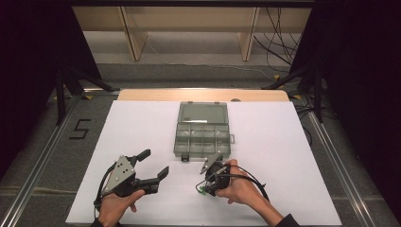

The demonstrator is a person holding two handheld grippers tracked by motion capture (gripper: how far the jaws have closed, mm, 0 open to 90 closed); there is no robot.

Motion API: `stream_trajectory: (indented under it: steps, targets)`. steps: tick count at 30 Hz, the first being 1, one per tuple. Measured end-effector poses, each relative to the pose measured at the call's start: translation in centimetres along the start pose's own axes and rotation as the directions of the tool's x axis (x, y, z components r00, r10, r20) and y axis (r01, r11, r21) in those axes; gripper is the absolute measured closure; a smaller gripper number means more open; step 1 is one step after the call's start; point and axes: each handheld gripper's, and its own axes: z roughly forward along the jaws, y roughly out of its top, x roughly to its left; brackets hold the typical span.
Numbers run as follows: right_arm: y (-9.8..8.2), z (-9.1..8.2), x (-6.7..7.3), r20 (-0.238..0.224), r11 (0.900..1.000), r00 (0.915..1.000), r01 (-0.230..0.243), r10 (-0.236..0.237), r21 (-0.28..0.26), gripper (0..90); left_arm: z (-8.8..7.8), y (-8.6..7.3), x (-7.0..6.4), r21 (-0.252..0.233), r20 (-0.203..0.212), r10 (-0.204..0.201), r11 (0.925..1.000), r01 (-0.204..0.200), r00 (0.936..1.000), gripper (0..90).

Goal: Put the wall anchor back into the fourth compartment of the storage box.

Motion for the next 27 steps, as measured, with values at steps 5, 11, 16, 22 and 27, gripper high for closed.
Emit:
stream_trajectory:
  steps: [5, 11, 16, 22, 27]
  targets:
    - [0.1, 0.38, 0.1, -0.022, 1.0, 0.9998, 0.003, -0.003, 0.026, 68.2, 0.0, -0.01, -0.04, 0.0, 0.0, -0.005, 1.0, 0.005, 1.0, 16.1]
    - [0.18, 0.59, -0.01, -0.04, 0.999, 0.9992, 0.007, -0.006, 0.037, 75.9, -0.02, 0.01, -0.01, 0.0, 0.0, -0.001, 1.0, 0.001, 1.0, 16.1]
    - [0.19, 0.67, -0.24, -0.039, 0.999, 0.9992, -0.003, 0.005, 0.05, 80.6, 0.01, 0.0, -0.04, -0.001, 0.002, -0.004, 1.0, 0.004, 1.0, 16.1]
    - [0.38, 0.75, -0.32, -0.034, 0.998, 0.9994, 0.014, -0.012, 0.061, 84.0, 0.01, 0.0, -0.05, 0.0, 0.002, -0.004, 1.0, 0.004, 1.0, 16.1]
    - [0.54, 0.8, -0.29, -0.034, 0.997, 0.999, 0.031, -0.029, 0.065, 84.3, 0.0, 0.0, -0.04, 0.0, 0.001, -0.005, 1.0, 0.005, 1.0, 16.1]
